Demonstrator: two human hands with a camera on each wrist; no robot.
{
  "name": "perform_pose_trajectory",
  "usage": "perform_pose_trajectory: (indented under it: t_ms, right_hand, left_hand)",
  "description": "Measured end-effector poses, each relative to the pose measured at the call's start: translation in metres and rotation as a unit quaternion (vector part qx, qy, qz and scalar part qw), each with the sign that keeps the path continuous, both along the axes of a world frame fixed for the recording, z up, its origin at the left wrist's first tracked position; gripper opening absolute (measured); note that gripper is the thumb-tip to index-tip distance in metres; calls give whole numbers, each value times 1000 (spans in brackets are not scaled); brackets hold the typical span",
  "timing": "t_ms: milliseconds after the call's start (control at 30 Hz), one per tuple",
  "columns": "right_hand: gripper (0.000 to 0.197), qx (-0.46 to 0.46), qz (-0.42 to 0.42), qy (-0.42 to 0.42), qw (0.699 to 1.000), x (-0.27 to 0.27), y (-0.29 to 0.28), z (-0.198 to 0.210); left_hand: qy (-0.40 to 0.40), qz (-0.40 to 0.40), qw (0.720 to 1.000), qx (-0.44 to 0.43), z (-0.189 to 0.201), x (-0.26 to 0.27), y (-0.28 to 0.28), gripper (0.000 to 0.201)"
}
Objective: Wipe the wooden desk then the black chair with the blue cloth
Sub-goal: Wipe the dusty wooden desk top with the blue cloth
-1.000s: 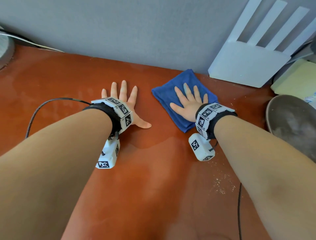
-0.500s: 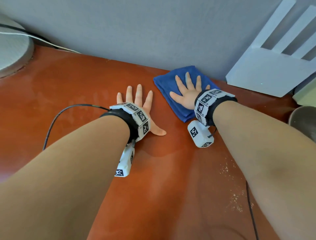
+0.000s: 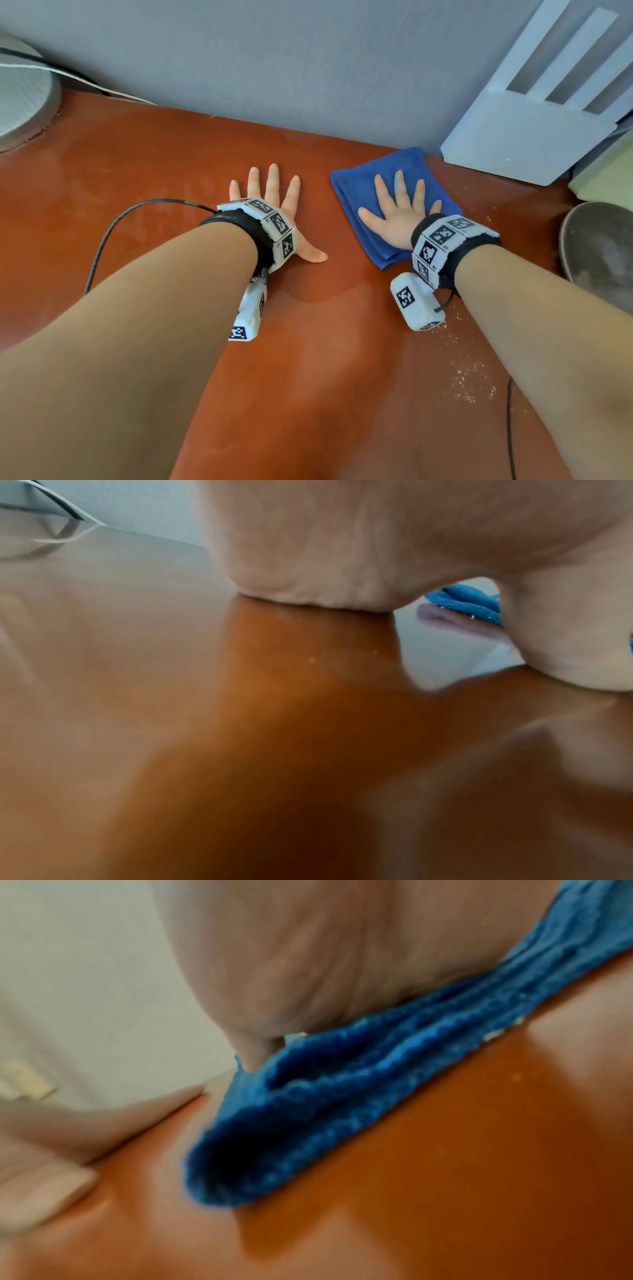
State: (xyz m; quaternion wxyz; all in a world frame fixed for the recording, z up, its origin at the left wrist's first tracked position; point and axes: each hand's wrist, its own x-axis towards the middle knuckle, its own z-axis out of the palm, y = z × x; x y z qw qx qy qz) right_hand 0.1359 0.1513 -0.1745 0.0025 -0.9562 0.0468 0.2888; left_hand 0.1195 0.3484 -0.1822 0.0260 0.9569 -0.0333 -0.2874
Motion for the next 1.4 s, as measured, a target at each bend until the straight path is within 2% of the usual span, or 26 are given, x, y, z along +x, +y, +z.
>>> perform_pose_trajectory:
  t_ms: [100,233,400,667,833,967,1033,1133,1300,1400]
  right_hand:
    - [66,7,53,0,999,-2,20,-3]
    - [69,5,99,-19,995,33,42,-3]
    - [73,17,79,-25,996,51,39,-2]
    - [76,-9,-34,-10,999,4,-13,0]
    - [74,-1,28,6,1000,-20,2,-4]
    - [77,0,65,9,998,-4,-3,-1]
    - [78,3,52,4,999,7,-14,2]
    - [79,1,-8,-2,1000,13,-34,3]
    - [79,-16,-89,-18,996,-5,-50,0]
    - [78,-25,-79,5,997,-25,-39,-4]
  left_hand:
    - [4,1,1000,5,2,0,-2,133]
    - [5,3,1000,3,-1,0,-1,134]
    - [4,5,1000,2,-3,2,0,135]
    - [6,7,1000,-1,1,0,0,134]
    - [3,7,1000,-5,1,0,-1,135]
    - [6,10,1000,7,2,1,-2,135]
    - [7,13,1000,11,1,2,-2,135]
    - [6,11,1000,9,-2,2,-1,135]
    - [-1,10,1000,-2,-1,1,0,135]
    - [1,9,1000,-3,2,0,0,136]
